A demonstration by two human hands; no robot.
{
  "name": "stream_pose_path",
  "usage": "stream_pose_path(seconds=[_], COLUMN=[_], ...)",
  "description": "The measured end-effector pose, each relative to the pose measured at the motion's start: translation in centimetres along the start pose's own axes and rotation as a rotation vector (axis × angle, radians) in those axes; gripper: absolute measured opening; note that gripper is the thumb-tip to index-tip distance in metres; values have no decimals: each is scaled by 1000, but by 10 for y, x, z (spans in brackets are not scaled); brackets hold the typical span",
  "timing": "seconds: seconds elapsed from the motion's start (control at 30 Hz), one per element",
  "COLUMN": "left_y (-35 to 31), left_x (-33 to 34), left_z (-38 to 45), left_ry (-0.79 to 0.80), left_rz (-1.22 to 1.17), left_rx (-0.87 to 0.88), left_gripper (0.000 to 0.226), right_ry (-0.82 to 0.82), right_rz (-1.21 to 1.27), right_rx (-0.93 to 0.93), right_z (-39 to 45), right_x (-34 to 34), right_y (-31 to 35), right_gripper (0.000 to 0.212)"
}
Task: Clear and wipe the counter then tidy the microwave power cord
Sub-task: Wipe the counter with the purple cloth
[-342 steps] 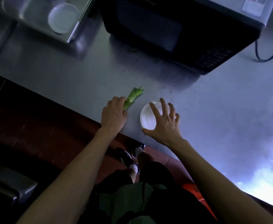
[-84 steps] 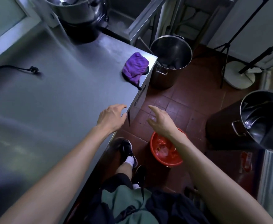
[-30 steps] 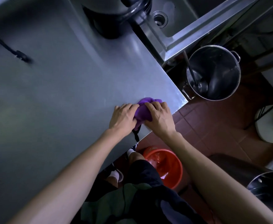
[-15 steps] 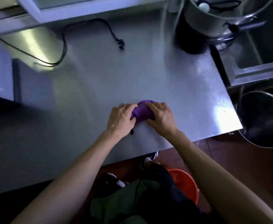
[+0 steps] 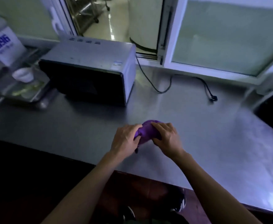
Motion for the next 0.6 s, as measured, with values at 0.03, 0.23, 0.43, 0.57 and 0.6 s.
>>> stream_pose_path(seconds=[0.03,0.23,0.43,0.57,0.6], left_y=[14,63,84,94,95], left_x=[-18,-106,-152,-173,-178], left_z=[0,4,6,25,33], left_ry=[-28,-192,-309,-334,-338], left_rz=[0,-7,16,7,10], left_rx=[-7,-42,-70,-45,-32], left_gripper=[40,37,34,36,36], right_ry=[-3,-20,-101,-125,-128], right_rz=[4,-80,-144,-162,-173], right_rx=[-28,-172,-197,-211,-209], right_z=[16,88,133,163,170], right_x=[1,-7,-14,-17,-17], right_y=[18,92,128,141,140], right_gripper=[62,61,56,56,56])
Point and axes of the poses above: each hand's wrist, its own z-axis towards the middle knuckle, its own x-axis out of the palm, y = z × x, the point moved 10 cm from there along z, towards the middle knuckle, and after that the axes turned 15 degrees about -x, right-handed, at the moved point
